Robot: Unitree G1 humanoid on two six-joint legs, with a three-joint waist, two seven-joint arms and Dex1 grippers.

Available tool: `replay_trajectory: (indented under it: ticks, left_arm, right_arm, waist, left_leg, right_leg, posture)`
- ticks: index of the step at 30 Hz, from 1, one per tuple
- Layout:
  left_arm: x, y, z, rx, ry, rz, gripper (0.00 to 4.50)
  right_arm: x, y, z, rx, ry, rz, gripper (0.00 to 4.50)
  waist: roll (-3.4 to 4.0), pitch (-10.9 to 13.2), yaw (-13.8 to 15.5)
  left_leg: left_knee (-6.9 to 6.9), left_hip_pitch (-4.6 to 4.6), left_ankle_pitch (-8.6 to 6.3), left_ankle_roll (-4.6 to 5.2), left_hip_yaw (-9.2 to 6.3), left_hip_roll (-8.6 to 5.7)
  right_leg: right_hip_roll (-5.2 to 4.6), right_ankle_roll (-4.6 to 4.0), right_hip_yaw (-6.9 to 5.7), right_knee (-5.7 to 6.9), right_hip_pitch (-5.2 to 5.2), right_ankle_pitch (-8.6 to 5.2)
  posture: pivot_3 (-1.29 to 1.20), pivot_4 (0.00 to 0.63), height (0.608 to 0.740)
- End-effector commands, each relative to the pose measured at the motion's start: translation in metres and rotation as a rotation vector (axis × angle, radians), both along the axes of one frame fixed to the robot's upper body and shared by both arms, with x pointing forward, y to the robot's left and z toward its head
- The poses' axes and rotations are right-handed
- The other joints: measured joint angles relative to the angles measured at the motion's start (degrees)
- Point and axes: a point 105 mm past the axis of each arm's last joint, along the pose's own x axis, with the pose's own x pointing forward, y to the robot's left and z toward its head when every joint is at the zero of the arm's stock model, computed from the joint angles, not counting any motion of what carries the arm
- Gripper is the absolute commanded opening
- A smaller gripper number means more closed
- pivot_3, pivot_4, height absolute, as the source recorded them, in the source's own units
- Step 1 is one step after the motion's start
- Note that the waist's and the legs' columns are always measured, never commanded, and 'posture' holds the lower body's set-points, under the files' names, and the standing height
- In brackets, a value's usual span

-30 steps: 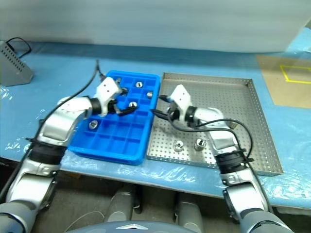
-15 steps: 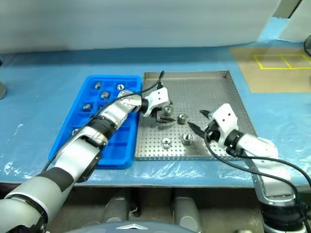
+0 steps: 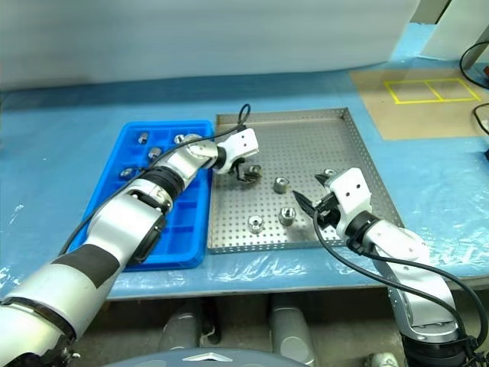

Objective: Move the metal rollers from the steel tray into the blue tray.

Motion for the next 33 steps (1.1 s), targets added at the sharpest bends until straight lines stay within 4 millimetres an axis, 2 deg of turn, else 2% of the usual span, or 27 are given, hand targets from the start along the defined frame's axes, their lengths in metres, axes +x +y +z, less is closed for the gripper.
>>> replay_trajectory:
  ticks: [1,6,9,11,16,19,23,27,30,32,33]
  left_arm:
    - [-0.002,-0.007,0.005,-0.012,-0.009,-0.026,4.18]
    - [-0.012,-0.023,-0.012,-0.019,0.064,-0.039,4.18]
    - [-0.011,-0.027,-0.012,-0.035,0.066,-0.013,4.18]
    - [-0.009,-0.023,-0.017,-0.016,0.068,0.016,4.18]
    - [-0.003,0.003,-0.031,0.056,0.075,0.1,4.18]
    - [0.0,0.012,-0.033,0.07,0.073,0.134,4.18]
    - [0.002,0.02,-0.037,0.093,0.076,0.156,4.18]
    - [-0.001,0.018,-0.038,0.093,0.08,0.132,4.18]
    - [-0.002,0.013,-0.036,0.072,0.09,0.116,3.59]
    - [-0.001,0.013,-0.035,0.07,0.086,0.132,3.03]
    - [-0.001,0.012,-0.036,0.076,0.083,0.128,3.03]
  right_arm:
    - [0.003,0.003,0.006,-0.001,-0.044,0.001,3.13]
    - [0.008,-0.001,0.001,-0.015,-0.039,-0.019,3.13]
    - [0.008,0.001,0.001,-0.014,-0.043,-0.015,3.13]
    - [0.008,0.001,0.001,-0.015,-0.045,-0.02,3.13]
    - [0.007,0.002,-0.001,-0.015,-0.043,-0.023,3.13]
    - [0.007,0.003,-0.002,-0.012,-0.04,-0.021,3.13]
    - [0.009,0.005,-0.002,-0.01,-0.042,-0.019,3.13]
    - [0.01,0.005,-0.003,-0.011,-0.043,-0.022,3.13]
    - [0.011,0.005,-0.003,-0.009,-0.046,-0.023,3.13]
    - [0.011,0.006,-0.002,-0.007,-0.05,-0.022,3.13]
    - [0.012,0.006,-0.001,-0.005,-0.052,-0.022,3.13]
  waist:
    - [0.0,0.0,0.06]
    - [0.0,0.0,0.3]
    - [0.0,0.0,0.15]
    - [0.0,0.0,0.03]
    - [0.0,0.0,-0.57]
    - [0.0,0.0,-1.28]
    - [0.0,0.0,-1.45]
    - [0.0,0.0,-1.52]
    - [0.01,-0.01,-1.54]
    - [0.01,-0.01,-1.56]
    - [0.01,-0.01,-1.57]
  left_leg:
    - [0.0,-0.01,-0.01,0.01,0.0,-0.01]
    - [0.16,-0.11,-0.13,0.21,0.01,-0.04]
    - [0.23,-0.16,-0.18,0.29,0.02,-0.06]
    - [0.24,-0.14,-0.18,0.29,0.02,-0.05]
    - [0.24,0.11,-0.18,0.29,0.02,-0.02]
    - [0.24,0.33,-0.19,0.28,0.01,-0.03]
    - [0.24,0.4,-0.19,0.28,-0.01,-0.03]
    - [0.22,0.42,-0.2,0.29,-0.01,-0.03]
    - [0.16,0.41,-0.22,0.32,-0.01,-0.03]
    - [0.07,0.41,-0.22,0.33,-0.01,-0.03]
    - [0.06,0.4,-0.24,0.36,-0.01,-0.04]
  right_leg:
    - [-0.02,0.0,0.0,-0.01,0.0,0.0]
    - [-0.1,-0.02,-0.03,-0.05,0.06,0.01]
    - [-0.14,-0.02,-0.02,-0.08,0.06,0.01]
    - [-0.13,-0.02,-0.02,-0.07,0.06,0.01]
    - [-0.11,-0.01,-0.03,-0.07,0.3,0.0]
    - [-0.11,0.23,-0.03,-0.15,0.57,-0.13]
    - [-0.11,0.41,-0.03,-0.21,0.66,-0.24]
    - [-0.11,0.42,-0.03,-0.35,0.74,-0.24]
    - [-0.11,0.41,-0.03,-0.49,0.77,-0.24]
    - [-0.1,0.16,-0.04,-0.67,0.82,-0.07]
    - [-0.1,0.1,-0.04,-0.72,0.84,-0.03]
  posture:
    - [-0.55,0.15,0.74]
    - [-0.55,0.15,0.74]
    - [-0.56,0.15,0.74]
    - [-0.56,0.15,0.74]
    - [-0.56,0.15,0.74]
    - [-0.56,0.15,0.74]
    - [-0.56,0.15,0.74]
    - [-0.55,0.15,0.74]
    - [-0.55,0.15,0.74]
    - [-0.55,0.15,0.74]
    - [-0.55,0.15,0.74]
